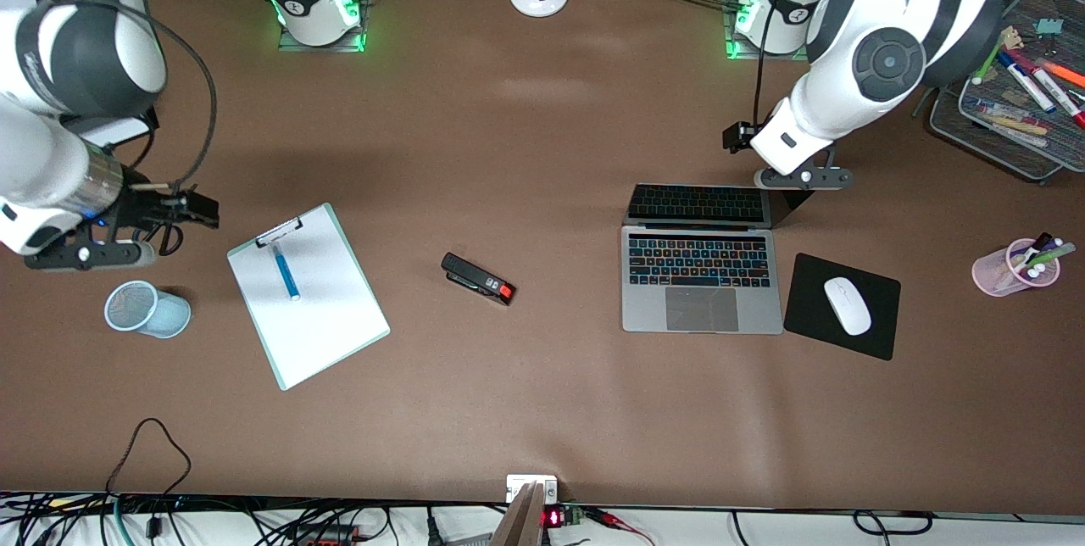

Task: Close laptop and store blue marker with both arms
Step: 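Push the laptop lid down with the left gripper while the right gripper grasps the marker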

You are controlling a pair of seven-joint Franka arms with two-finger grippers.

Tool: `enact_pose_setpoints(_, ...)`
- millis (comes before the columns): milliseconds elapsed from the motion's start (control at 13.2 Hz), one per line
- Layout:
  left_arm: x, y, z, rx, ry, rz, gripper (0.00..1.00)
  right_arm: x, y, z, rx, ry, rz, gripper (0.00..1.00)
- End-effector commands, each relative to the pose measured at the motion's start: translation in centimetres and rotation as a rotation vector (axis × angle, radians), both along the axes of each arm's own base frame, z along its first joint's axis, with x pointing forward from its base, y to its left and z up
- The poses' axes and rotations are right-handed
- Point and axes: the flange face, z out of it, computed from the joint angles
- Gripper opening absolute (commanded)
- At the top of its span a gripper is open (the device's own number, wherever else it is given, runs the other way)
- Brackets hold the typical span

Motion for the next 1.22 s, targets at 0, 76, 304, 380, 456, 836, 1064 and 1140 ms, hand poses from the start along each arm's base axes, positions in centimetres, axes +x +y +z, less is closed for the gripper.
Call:
enact_pose_setpoints(0,-0.6,0.1,-1.3,-0.017,-0.041,0.015,1.00,1.2,0.5,-2.1,0.011,0.013,-0.001,1.00)
enact_pose_setpoints(76,-0.4,-0.1,-1.9,-0.023,-0.054,0.012,1.00,1.8,0.6,-3.8,0.008,0.017,-0.001,1.00)
enact_pose_setpoints(304,0.5,-0.3,-3.3,-0.043,-0.091,0.014,1.00,3.0,0.7,-7.7,0.011,0.017,0.038,1.00)
enact_pose_setpoints(380,0.9,-0.4,-3.9,-0.050,-0.101,0.016,1.00,3.4,0.8,-9.0,0.012,0.015,0.077,1.00)
enact_pose_setpoints(456,1.3,-0.4,-4.6,-0.057,-0.109,0.019,1.00,3.7,0.9,-10.5,0.013,0.025,0.118,1.00)
enact_pose_setpoints(836,2.9,-0.9,-5.4,-0.084,-0.153,0.026,1.00,4.2,1.6,-16.3,0.007,0.072,0.185,1.00)
enact_pose_setpoints(1064,3.8,-1.0,-6.1,-0.102,-0.195,0.038,1.00,4.7,2.7,-20.4,0.019,0.063,0.279,1.00)
enact_pose_setpoints(1140,4.2,-1.0,-6.2,-0.113,-0.227,0.046,1.00,4.8,2.9,-21.2,0.019,0.061,0.293,1.00)
